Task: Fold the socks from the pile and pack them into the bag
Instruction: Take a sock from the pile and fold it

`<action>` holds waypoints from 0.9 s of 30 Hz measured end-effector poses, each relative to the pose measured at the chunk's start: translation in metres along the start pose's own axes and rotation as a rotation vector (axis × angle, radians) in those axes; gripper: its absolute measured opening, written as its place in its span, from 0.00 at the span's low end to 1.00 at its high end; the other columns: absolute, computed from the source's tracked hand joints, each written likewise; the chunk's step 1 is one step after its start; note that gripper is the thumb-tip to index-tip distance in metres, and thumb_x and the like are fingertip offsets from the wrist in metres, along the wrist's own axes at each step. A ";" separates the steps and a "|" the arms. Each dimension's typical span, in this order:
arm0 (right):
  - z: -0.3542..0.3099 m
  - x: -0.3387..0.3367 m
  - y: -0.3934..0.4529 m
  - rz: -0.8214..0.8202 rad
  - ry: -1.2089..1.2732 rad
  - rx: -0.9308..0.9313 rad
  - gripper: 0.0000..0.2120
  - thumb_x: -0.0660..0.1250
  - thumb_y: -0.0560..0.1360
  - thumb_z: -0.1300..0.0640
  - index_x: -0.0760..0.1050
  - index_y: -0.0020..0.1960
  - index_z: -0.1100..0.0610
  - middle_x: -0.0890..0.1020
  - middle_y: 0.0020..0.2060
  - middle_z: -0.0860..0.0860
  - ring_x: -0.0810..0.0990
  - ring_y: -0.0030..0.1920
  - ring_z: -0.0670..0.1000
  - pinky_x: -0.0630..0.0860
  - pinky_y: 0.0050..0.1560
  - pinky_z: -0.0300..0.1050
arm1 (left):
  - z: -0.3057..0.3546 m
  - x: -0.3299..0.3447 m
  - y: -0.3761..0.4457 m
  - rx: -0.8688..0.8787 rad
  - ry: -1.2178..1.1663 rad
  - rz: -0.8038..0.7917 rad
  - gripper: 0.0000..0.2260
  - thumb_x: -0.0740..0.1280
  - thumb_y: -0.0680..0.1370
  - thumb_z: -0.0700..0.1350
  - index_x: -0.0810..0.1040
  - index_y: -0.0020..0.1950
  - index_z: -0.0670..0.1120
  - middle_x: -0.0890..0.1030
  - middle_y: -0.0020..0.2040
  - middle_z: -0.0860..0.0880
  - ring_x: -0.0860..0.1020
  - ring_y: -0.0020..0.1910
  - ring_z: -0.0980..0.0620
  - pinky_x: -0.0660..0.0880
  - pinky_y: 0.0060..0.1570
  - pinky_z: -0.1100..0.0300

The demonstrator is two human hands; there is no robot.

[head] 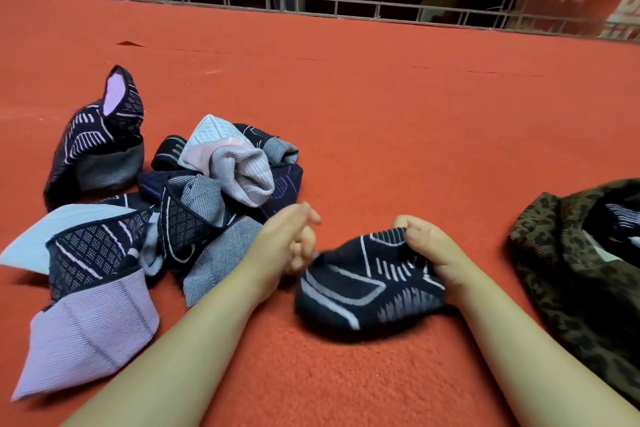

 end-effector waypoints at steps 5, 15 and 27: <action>-0.003 0.002 -0.001 -0.075 -0.058 0.027 0.22 0.81 0.48 0.36 0.77 0.30 0.50 0.77 0.25 0.48 0.75 0.24 0.44 0.71 0.25 0.35 | -0.012 0.035 -0.013 0.098 0.457 -0.497 0.22 0.64 0.66 0.59 0.74 0.58 0.56 0.74 0.60 0.55 0.73 0.58 0.64 0.67 0.60 0.68; -0.010 -0.016 0.000 0.181 -0.107 -0.071 0.09 0.75 0.59 0.51 0.75 0.27 0.49 0.77 0.25 0.46 0.74 0.24 0.43 0.71 0.25 0.35 | 0.010 0.006 -0.004 0.262 0.230 -0.027 0.05 0.67 0.68 0.47 0.75 0.33 0.50 0.74 0.29 0.58 0.69 0.31 0.62 0.67 0.34 0.69; -0.020 -0.038 -0.010 0.538 0.154 -0.268 0.09 0.68 0.74 0.56 0.72 0.36 0.54 0.79 0.27 0.47 0.77 0.27 0.45 0.76 0.31 0.37 | 0.012 -0.031 -0.003 0.173 -0.151 0.452 0.09 0.62 0.79 0.38 0.73 0.39 0.47 0.71 0.29 0.52 0.68 0.24 0.62 0.68 0.27 0.70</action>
Point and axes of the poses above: each hand's wrist, its own y-axis towards the middle knuckle, its own x-axis out of the palm, z = x × y, the point moved 7 cm from there along y, towards the middle knuckle
